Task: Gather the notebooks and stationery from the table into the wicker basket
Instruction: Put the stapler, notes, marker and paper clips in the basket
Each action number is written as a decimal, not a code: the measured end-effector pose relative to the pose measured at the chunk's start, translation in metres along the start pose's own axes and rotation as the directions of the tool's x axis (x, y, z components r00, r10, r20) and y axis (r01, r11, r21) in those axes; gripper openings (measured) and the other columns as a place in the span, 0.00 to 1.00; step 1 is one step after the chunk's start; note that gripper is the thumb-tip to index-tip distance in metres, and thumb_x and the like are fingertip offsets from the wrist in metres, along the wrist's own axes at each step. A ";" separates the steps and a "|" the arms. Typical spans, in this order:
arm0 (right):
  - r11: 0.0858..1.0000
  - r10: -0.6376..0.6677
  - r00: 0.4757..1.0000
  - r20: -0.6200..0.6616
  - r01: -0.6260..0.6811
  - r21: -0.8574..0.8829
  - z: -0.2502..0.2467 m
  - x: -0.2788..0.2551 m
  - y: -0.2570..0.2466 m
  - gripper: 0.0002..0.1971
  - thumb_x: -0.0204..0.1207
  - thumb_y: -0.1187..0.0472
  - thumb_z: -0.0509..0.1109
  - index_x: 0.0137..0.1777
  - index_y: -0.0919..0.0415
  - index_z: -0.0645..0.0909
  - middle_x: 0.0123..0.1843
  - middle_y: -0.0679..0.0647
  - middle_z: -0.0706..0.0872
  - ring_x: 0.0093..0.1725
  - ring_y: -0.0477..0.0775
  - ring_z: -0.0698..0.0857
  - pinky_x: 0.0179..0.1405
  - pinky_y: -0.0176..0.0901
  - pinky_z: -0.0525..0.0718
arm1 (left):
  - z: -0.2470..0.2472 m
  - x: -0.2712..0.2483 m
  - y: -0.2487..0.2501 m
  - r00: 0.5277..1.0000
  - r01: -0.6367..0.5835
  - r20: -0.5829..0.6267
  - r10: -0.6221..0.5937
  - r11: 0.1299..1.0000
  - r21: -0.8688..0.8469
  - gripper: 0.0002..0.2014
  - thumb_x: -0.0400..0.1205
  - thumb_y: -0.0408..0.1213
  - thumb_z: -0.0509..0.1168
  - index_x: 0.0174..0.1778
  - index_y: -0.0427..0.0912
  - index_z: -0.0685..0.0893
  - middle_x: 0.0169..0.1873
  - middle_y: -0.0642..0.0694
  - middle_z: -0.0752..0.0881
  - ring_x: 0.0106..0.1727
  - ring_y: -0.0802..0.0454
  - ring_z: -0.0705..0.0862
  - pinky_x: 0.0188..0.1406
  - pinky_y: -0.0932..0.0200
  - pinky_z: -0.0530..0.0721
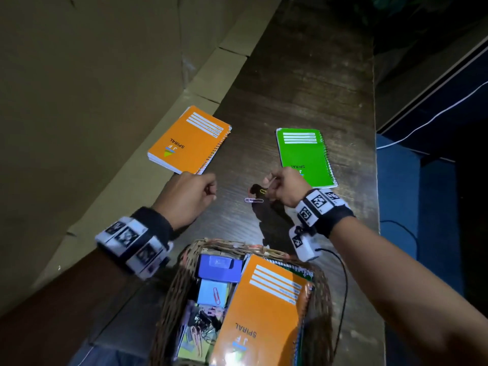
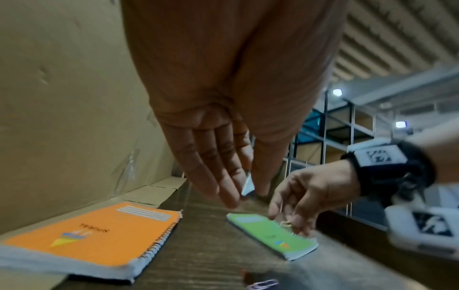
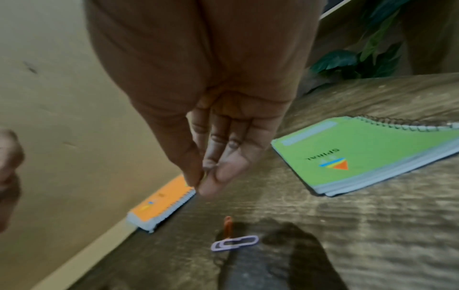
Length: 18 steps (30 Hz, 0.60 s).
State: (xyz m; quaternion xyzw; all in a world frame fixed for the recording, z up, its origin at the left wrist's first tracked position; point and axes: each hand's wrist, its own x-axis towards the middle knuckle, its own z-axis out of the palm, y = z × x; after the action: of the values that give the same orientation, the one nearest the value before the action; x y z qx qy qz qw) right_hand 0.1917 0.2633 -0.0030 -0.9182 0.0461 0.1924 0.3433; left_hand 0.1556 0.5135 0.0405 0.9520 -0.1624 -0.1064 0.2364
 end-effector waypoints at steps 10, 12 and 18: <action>0.969 -0.217 0.932 0.289 0.169 0.182 0.051 -0.120 -0.026 0.16 0.73 0.78 0.59 0.45 0.67 0.89 0.33 0.61 0.86 0.29 0.44 0.82 0.34 0.37 0.81 | 0.036 -0.156 0.019 0.942 0.123 0.334 -0.046 0.969 -0.213 0.14 0.72 0.50 0.62 0.45 0.50 0.89 0.32 0.60 0.86 0.36 0.68 0.81 0.38 0.70 0.77; 0.966 -0.226 0.917 0.327 0.167 0.199 0.067 -0.136 -0.030 0.17 0.73 0.78 0.58 0.46 0.68 0.89 0.34 0.62 0.88 0.30 0.42 0.83 0.35 0.36 0.82 | 0.045 -0.172 0.015 0.940 0.077 0.340 -0.019 0.985 -0.157 0.17 0.76 0.55 0.57 0.47 0.53 0.87 0.39 0.55 0.89 0.42 0.62 0.84 0.43 0.64 0.79; 0.952 -0.303 0.855 0.420 0.252 0.174 0.089 -0.166 -0.043 0.18 0.73 0.78 0.57 0.48 0.67 0.89 0.34 0.56 0.86 0.29 0.37 0.83 0.33 0.22 0.77 | 0.028 -0.184 0.022 0.937 0.103 0.343 -0.071 0.992 -0.076 0.17 0.78 0.55 0.53 0.45 0.51 0.83 0.33 0.45 0.86 0.41 0.47 0.85 0.36 0.57 0.73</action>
State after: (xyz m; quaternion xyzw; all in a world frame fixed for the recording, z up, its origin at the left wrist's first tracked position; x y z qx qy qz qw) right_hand 0.0197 0.3458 0.0258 -0.8266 -0.1554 0.3411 0.4199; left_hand -0.0279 0.5493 0.0504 0.9136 -0.1536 -0.2868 0.2439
